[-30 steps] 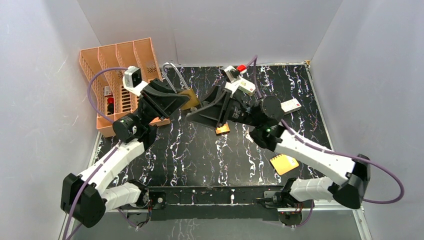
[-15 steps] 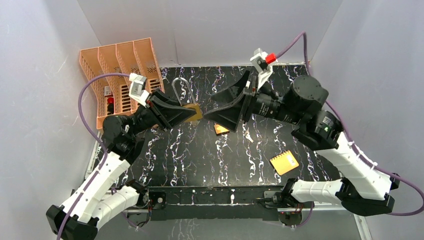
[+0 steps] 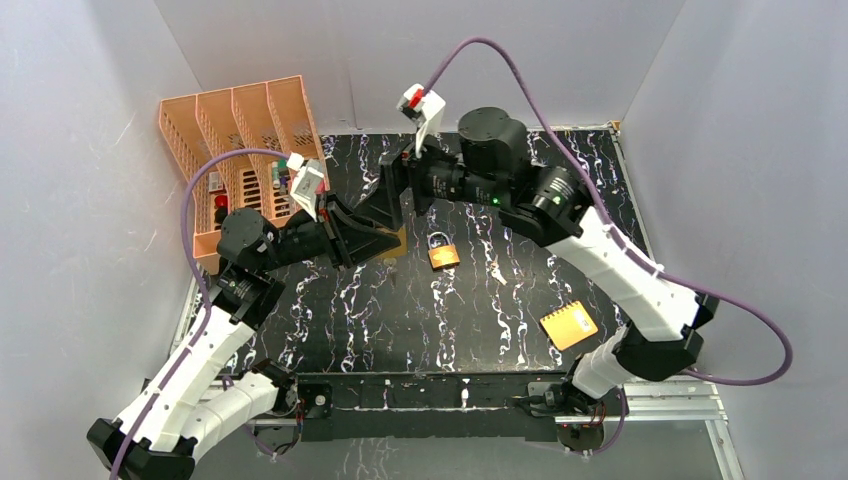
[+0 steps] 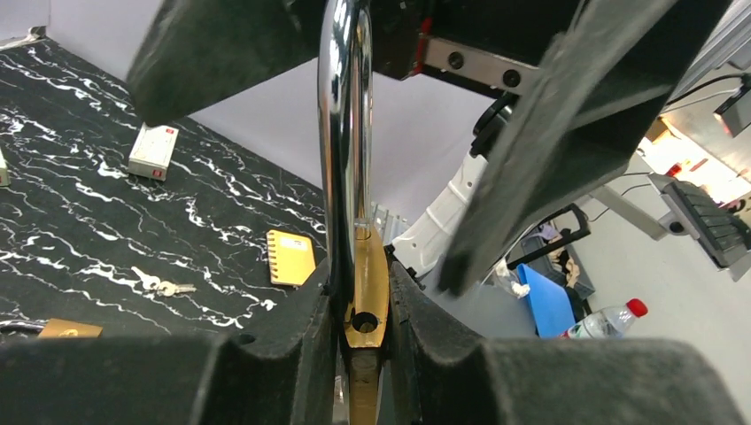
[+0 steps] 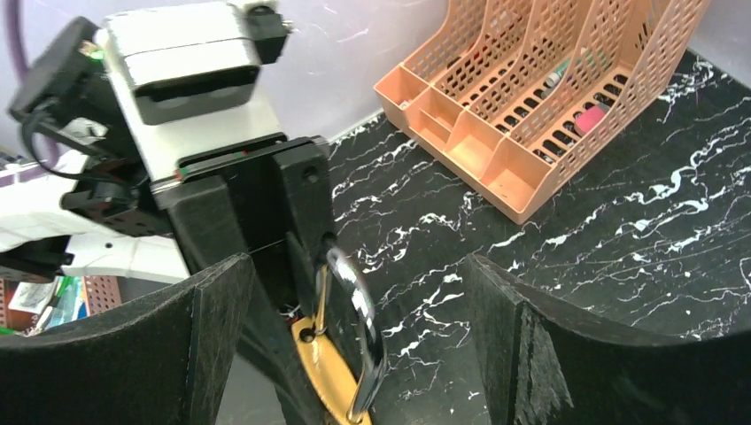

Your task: Unlock with the key

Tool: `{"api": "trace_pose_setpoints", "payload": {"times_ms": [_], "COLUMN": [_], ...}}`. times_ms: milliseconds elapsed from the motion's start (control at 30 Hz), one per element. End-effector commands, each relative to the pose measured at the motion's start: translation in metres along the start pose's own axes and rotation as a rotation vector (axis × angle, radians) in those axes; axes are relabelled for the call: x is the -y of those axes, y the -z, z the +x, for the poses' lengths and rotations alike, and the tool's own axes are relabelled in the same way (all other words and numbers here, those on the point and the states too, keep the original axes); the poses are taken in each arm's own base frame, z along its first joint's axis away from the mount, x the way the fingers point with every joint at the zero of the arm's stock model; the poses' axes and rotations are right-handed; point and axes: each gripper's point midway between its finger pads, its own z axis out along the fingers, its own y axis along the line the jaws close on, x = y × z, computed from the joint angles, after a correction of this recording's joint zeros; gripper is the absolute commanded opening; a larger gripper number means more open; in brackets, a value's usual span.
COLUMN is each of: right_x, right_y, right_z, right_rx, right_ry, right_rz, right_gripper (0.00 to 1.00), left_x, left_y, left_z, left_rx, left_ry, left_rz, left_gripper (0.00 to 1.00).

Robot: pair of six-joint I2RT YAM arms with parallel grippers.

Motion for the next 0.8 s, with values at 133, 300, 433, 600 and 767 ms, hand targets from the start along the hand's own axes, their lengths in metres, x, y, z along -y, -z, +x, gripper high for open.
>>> {"api": "trace_pose_setpoints", "payload": {"times_ms": [133,300,433,600,767], "right_x": [-0.012,-0.009,-0.006,-0.005,-0.003], "right_y": [0.005,0.004,0.001,0.012,0.028], "right_z": [-0.04,-0.032,-0.024,-0.01,0.012], "right_rx": [0.095,0.077,0.057,0.035,0.001], "right_ry": [0.044,0.04,0.035,0.029,0.021], "right_rz": [-0.018,-0.013,-0.008,-0.001,0.008], "right_gripper": [0.95,0.95,0.95,0.95,0.95], "left_x": [0.019,0.007,0.004,0.008,0.023], "left_y": [0.002,0.0,-0.001,-0.001,0.003], "left_z": [-0.021,-0.019,-0.019,-0.021,-0.028], "left_rx": [0.03,0.021,0.02,0.021,0.053], "left_ry": [-0.137,-0.152,-0.164,-0.176,-0.191], "left_rz": [0.024,-0.018,-0.03,-0.017,0.019], "left_gripper": [0.0,0.0,0.0,0.0,0.0]}}
